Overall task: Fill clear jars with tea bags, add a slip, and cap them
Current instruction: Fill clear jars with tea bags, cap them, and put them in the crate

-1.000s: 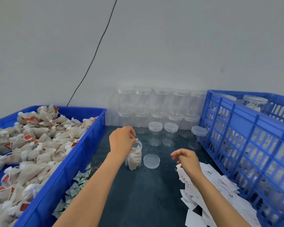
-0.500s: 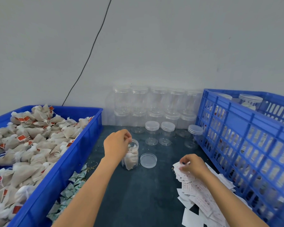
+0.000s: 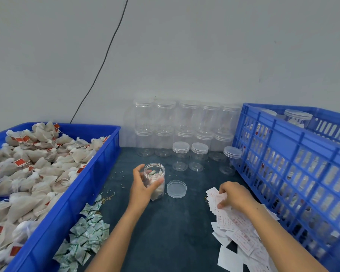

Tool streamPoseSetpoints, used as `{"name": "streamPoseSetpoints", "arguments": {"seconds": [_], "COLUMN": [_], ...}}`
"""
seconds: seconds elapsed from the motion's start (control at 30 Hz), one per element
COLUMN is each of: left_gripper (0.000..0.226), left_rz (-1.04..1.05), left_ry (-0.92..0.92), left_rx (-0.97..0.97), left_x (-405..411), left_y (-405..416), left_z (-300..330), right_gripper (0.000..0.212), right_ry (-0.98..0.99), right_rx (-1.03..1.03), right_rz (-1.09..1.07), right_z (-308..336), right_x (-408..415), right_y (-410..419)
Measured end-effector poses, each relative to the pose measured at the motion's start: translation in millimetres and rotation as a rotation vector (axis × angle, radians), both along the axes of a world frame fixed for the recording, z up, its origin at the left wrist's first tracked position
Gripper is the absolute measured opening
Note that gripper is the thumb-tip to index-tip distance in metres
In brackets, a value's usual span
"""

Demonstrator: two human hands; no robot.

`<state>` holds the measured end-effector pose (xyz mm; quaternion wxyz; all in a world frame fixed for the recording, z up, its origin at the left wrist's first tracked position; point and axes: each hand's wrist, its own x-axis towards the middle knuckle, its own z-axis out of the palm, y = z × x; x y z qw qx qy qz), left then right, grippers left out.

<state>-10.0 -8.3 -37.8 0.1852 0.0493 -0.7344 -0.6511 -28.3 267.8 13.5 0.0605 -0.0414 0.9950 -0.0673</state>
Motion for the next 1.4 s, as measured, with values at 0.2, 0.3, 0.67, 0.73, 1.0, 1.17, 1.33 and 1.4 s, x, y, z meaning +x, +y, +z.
{"name": "streamPoseSetpoints", "arguments": {"seconds": [0.2,0.3,0.67,0.73,1.0,1.17,1.33,1.4], "left_gripper": [0.075,0.061,0.065,0.065,0.062,0.067,0.069,0.069], "left_rz": [-0.011,0.006,0.001,0.001,-0.018,-0.05,-0.062,-0.052], "left_ry": [-0.075,-0.069,0.006,0.016,0.052,0.095,0.123,0.13], "left_rx": [-0.082,-0.101,-0.04,-0.026,-0.059,-0.143,-0.173,-0.173], "left_x": [-4,-4,2,2,5,8,11,11], "left_y": [2,0,1,1,2,4,5,5], "left_z": [-19,-20,-23,-22,-20,-19,-17,-16], "right_gripper": [0.047,0.044,0.021,0.022,0.021,0.027,0.009,0.016], "right_ry": [0.036,-0.047,-0.047,-0.053,0.051,0.153,0.276,0.277], "right_rx": [-0.03,-0.088,-0.191,-0.159,0.111,-0.634,-0.782,-0.687], "right_rz": [-0.007,-0.004,0.049,0.047,-0.02,0.129,0.16,0.107], "right_z": [-1,3,23,25,40,59,56,50], "right_x": [2,0,-7,-9,-1,7,12,12], "right_y": [-3,-2,1,1,-26,-82,-128,-138]}}
